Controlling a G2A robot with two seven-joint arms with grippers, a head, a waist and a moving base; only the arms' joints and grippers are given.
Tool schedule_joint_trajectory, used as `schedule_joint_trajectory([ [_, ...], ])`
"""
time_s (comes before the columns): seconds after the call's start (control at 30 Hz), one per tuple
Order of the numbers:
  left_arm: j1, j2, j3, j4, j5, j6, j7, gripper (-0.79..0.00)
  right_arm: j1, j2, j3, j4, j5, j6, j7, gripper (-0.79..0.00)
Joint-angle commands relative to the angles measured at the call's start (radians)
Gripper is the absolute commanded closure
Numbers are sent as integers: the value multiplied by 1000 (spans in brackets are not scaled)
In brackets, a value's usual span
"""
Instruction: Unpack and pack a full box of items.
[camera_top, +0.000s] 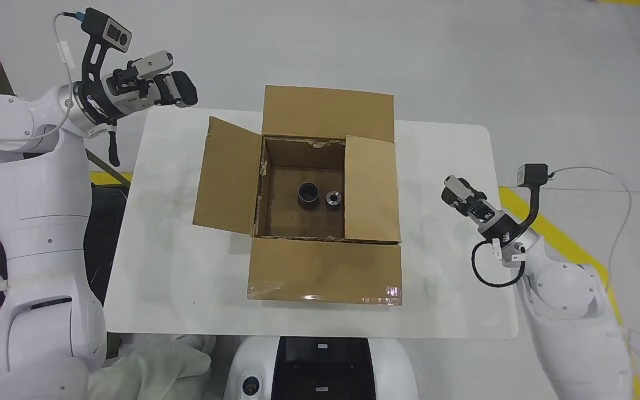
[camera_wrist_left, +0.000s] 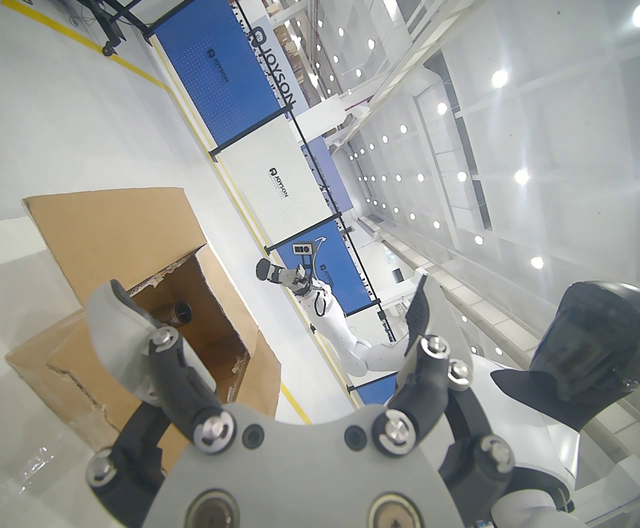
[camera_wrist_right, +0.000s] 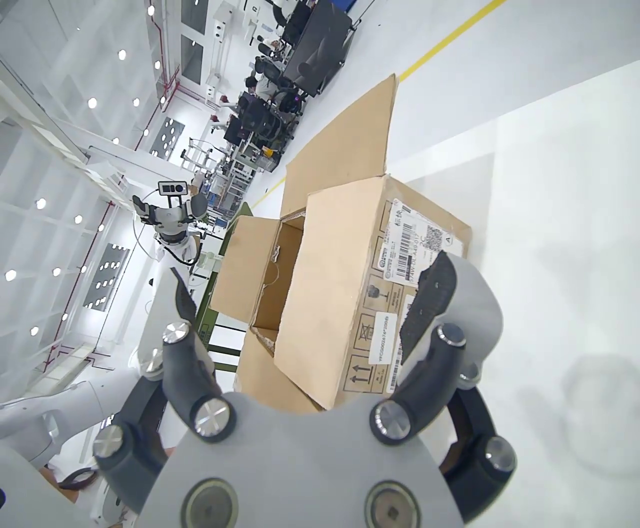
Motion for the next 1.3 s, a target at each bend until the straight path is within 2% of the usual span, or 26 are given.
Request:
schedule_joint_trajectory([
  [0.0, 0, 0, 0, 0, 0, 0, 0, -785, 0, 0, 0, 0, 0, 0, 0, -785],
  [0.67, 0, 0, 0, 0, 0, 0, 0, -785, 0, 0, 0, 0, 0, 0, 0, -785],
  [0.87, 50, 7, -2, -24, 49, 2, 65, -785, 0, 0, 0, 0, 0, 0, 0, -785],
  [1.0, 73, 15, -1, 1, 82, 26, 75, -785, 0, 0, 0, 0, 0, 0, 0, -785],
  [1.27, 91, 22, 37, 66, 135, 16, 86, -785, 0, 0, 0, 0, 0, 0, 0, -785],
])
